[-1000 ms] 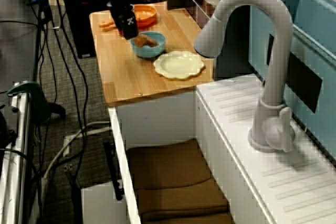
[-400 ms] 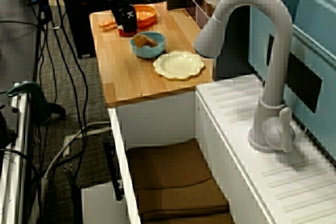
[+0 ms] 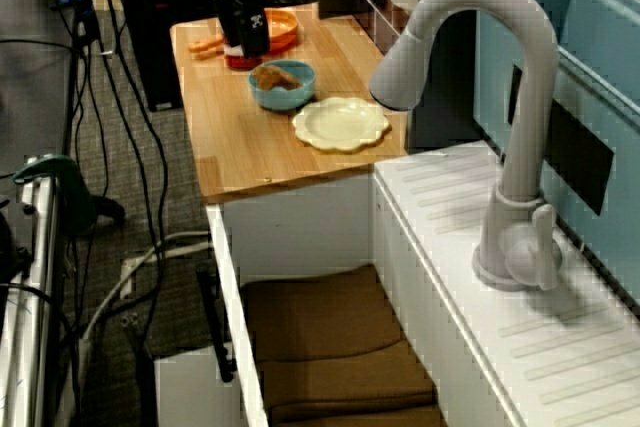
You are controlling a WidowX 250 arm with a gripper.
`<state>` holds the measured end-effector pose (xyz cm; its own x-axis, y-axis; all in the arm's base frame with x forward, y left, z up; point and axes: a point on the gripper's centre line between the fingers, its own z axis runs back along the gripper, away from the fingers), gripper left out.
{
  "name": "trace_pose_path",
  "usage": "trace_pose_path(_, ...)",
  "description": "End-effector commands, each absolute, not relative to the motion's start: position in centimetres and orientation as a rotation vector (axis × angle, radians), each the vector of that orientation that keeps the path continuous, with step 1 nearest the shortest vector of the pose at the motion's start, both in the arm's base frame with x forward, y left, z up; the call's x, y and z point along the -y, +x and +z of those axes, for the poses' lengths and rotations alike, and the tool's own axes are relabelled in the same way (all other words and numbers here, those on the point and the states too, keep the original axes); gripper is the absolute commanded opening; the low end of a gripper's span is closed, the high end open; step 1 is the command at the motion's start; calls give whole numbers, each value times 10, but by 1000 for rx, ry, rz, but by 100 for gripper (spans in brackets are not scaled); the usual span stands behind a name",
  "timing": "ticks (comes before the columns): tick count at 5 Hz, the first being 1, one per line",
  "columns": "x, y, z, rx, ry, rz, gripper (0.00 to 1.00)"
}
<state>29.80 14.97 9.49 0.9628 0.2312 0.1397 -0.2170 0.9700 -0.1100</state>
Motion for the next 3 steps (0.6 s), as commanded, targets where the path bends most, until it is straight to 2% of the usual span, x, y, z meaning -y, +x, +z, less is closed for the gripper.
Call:
trace_pose_path(1,-132,300,98,268,-93,216,100)
trace_pose_path(3,-124,311,91,271,-89,216,100)
